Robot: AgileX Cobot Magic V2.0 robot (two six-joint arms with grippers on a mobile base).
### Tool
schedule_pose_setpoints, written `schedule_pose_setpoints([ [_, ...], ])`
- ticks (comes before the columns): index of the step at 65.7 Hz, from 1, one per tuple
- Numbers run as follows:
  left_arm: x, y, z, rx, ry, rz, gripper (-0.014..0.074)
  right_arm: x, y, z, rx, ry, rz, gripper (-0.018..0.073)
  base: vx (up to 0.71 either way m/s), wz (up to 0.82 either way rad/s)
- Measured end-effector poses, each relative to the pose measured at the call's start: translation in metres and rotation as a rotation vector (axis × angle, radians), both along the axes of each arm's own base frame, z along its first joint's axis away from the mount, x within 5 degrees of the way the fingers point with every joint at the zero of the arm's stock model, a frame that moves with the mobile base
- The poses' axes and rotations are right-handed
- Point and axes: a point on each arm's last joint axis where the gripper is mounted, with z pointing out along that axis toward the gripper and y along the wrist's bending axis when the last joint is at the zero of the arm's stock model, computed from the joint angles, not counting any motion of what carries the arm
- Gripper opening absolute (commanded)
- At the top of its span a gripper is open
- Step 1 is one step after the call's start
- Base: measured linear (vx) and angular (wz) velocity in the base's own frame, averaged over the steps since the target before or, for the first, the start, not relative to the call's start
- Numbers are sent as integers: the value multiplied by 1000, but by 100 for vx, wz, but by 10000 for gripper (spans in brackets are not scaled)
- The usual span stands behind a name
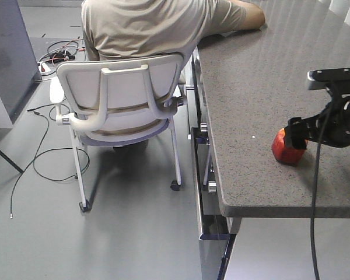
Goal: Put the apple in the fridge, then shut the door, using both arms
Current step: 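Reach the right gripper down over the apple and close on it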
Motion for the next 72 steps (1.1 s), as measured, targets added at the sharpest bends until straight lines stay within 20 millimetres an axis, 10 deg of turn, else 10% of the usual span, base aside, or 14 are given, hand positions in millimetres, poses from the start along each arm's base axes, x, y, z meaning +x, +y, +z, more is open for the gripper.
schedule_pose_setpoints([
  [28,0,0,0,0,0,0,-6,61,0,-42,6,104,0,619,0,0],
  [58,0,0,0,0,0,0,-6,62,1,-44,8,130,0,205,0,0],
  [72,0,0,0,0,0,0,-6,47,3,-10,36,91,4,106,0,0],
])
